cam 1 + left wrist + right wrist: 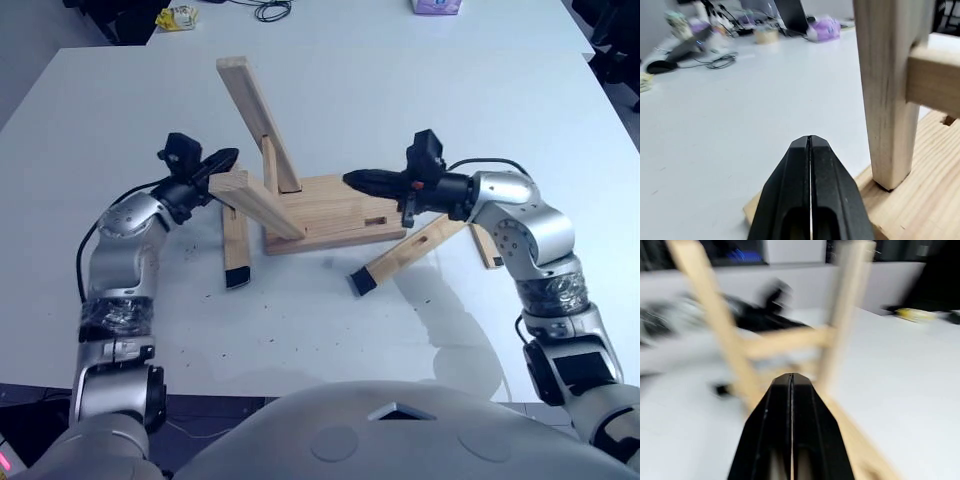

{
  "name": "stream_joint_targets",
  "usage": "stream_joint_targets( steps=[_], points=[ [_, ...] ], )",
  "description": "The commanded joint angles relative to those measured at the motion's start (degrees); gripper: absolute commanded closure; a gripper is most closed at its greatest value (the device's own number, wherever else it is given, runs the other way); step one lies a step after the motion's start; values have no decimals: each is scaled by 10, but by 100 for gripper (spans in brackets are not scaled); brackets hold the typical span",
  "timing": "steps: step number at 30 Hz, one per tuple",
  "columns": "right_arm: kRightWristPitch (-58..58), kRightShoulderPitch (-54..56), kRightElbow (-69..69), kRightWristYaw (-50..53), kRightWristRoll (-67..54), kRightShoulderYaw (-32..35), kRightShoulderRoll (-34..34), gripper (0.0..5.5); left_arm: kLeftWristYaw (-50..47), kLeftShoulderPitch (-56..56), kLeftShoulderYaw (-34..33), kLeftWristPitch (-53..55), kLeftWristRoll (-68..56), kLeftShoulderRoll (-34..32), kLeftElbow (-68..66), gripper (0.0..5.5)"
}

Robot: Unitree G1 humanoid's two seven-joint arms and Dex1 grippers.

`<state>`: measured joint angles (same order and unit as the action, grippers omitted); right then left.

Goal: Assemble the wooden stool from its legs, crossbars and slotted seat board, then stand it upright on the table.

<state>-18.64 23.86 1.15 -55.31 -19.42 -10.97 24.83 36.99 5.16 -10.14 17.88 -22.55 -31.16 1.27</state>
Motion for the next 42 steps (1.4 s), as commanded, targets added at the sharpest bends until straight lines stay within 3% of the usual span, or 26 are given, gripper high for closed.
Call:
stream_joint_targets(
  steps=[1,5,8,14,19,23,32,37,42],
  points=[
    [118,67,179,88,129,-23,-2,548,10,-149,-12,96,-68,-14,183,550],
    [212,105,325,137,197,-37,-22,548,104,-259,-27,134,-113,-85,272,550],
    [266,145,433,164,236,-46,-38,548,139,-262,-24,143,-114,-118,270,550],
    [337,248,636,196,320,-81,-65,548,97,-183,109,160,-53,-75,228,550],
    [359,277,692,118,344,-91,-68,548,38,-108,181,180,16,-35,164,550],
    [382,264,683,20,326,-86,-65,548,3,-88,181,174,55,-26,114,550],
    [379,215,611,-57,285,-57,-69,548,-5,-33,166,134,78,-16,26,550],
    [331,143,471,-116,239,-53,-74,548,-7,-19,163,120,77,3,7,550],
    [209,59,274,-153,187,-51,-55,548,-15,-48,168,124,70,26,42,550]
  ],
)
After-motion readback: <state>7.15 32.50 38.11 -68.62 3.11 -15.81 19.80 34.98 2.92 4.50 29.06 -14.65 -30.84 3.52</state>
